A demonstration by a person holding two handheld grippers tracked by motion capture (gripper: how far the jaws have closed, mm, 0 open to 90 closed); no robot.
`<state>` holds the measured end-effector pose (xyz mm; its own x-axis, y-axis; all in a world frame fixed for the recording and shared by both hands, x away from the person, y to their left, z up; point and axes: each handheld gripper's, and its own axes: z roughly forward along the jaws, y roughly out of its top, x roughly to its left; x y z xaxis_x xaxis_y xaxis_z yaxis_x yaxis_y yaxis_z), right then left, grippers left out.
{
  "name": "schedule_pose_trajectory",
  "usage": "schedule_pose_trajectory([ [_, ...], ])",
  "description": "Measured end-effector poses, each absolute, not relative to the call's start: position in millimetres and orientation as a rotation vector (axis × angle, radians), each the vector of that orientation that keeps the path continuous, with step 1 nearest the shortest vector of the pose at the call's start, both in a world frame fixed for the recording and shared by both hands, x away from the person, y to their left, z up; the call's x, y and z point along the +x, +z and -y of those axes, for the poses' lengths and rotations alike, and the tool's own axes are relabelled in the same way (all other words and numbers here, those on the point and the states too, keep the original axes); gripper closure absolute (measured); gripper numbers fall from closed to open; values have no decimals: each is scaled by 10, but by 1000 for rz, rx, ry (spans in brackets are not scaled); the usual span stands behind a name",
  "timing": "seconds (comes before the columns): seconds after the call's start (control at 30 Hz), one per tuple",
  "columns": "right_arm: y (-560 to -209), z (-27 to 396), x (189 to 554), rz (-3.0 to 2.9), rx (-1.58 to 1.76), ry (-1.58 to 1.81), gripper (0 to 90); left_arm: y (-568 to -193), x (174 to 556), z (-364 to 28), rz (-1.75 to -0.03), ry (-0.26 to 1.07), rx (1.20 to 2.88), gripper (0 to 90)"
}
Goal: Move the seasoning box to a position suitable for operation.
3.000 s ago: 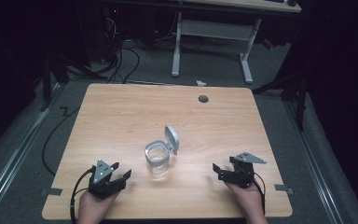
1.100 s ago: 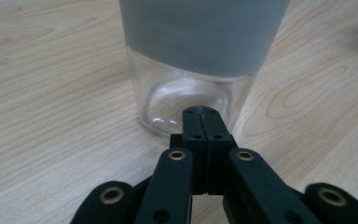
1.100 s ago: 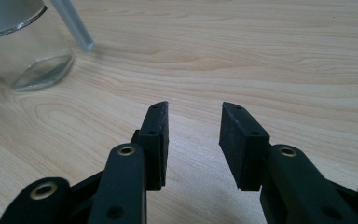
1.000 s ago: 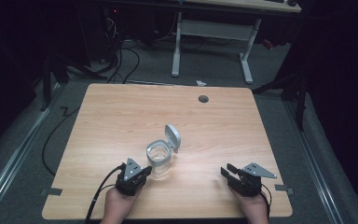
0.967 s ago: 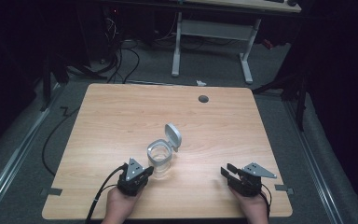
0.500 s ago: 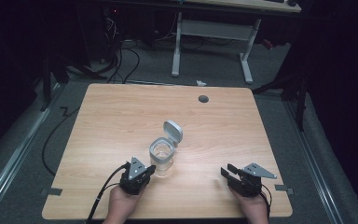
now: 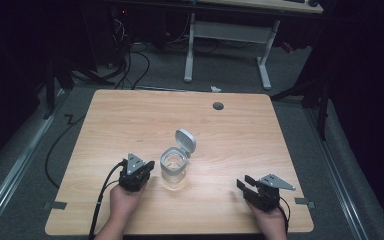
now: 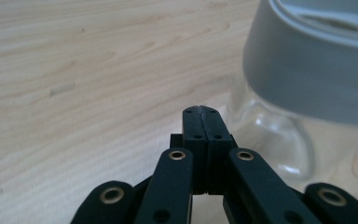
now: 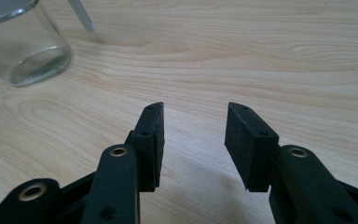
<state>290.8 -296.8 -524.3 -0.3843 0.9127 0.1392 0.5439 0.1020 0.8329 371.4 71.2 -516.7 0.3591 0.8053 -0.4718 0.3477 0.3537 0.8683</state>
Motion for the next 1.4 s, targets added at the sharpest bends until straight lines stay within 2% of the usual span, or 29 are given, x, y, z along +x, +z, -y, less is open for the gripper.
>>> schedule_pose_trajectory([
  [0.13,-5241,2943,2912,-1977,1416,1173,580,-5133,3783,-625,-1212,415,1237,900],
  [0.3,-5242,2936,2901,-1980,1395,1193,536,-5133,3778,-563,-1203,400,1239,900],
  [0.47,-5238,2929,2895,-1982,1386,1195,530,-5127,3747,-563,-1199,398,1240,900],
  [0.8,-5234,2929,2892,-1967,1383,1218,499,-5141,3628,-551,-1190,380,1235,900],
  [1.4,-5226,2933,2879,-1950,1379,1243,506,-5145,3363,-423,-1159,345,1255,900],
])
